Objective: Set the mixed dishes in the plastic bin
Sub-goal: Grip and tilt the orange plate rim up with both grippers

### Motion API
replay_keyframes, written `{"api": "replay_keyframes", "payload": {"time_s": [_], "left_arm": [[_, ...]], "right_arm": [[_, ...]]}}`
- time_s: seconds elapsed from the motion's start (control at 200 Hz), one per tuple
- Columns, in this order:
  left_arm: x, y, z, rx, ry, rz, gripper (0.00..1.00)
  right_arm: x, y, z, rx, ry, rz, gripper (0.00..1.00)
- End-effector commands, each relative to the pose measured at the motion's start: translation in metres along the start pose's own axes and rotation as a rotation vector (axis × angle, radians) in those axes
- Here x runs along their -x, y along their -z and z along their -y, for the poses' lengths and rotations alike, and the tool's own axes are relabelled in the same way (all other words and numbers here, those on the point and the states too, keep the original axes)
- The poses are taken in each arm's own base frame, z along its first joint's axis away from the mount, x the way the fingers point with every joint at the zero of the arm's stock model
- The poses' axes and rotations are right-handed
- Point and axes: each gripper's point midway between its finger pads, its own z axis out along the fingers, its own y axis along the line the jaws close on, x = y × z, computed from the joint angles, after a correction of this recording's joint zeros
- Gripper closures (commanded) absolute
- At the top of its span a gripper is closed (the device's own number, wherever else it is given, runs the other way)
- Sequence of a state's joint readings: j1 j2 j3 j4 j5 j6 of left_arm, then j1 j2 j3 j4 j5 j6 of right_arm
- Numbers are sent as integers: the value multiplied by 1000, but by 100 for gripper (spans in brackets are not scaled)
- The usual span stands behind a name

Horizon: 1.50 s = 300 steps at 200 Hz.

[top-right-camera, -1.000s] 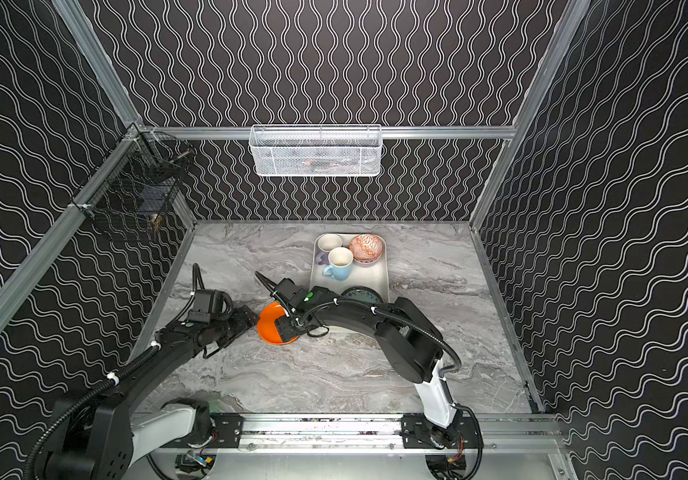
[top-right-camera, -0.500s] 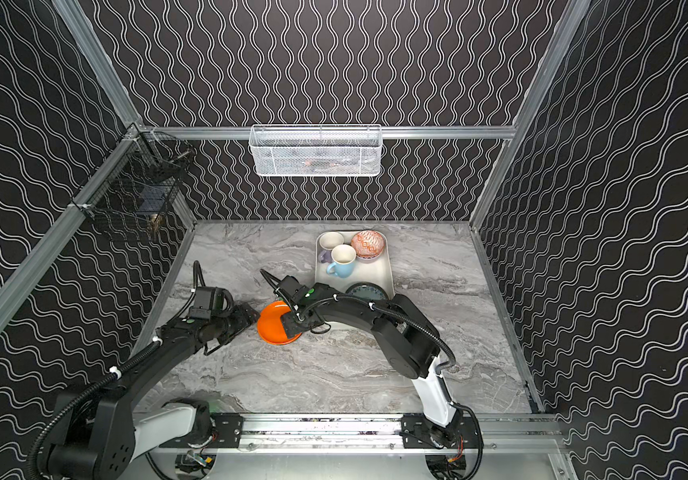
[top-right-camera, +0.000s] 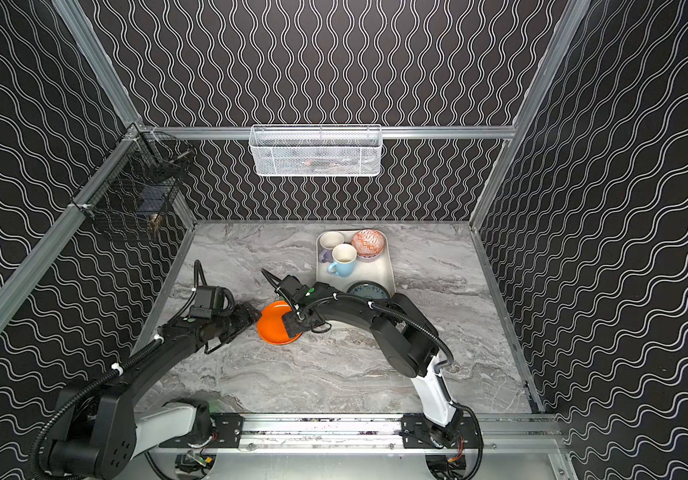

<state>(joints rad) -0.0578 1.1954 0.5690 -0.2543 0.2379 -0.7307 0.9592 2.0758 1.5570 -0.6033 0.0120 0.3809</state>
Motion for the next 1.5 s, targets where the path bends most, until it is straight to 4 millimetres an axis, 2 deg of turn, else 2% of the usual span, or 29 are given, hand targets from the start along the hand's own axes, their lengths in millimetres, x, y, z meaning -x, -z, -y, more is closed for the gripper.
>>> {"api": "replay_keyframes", "payload": {"time_s": [0.0,0.465,0.816,1.041,1.146,1.497], "left_arm": [[4,0,5,-24,-18,15,23],[2,-5,4,-33,-12,8,36],[2,-7,4,-35,-6,3,37],[0,-9,3,-31,-5,-4,37],[0,-9,2,-28,-6,-3,37],[0,-8,2,-30,-3,0,38]], "right_arm": [[5,3,-5,22,1,11,31],[8,-3,-8,63,-9,2,36],[10,-7,-9,82,-5,-1,38],[14,-7,-13,101,-1,8,41],[16,-7,-14,103,4,10,47],[18,-6,-15,113,6,16,50]]}}
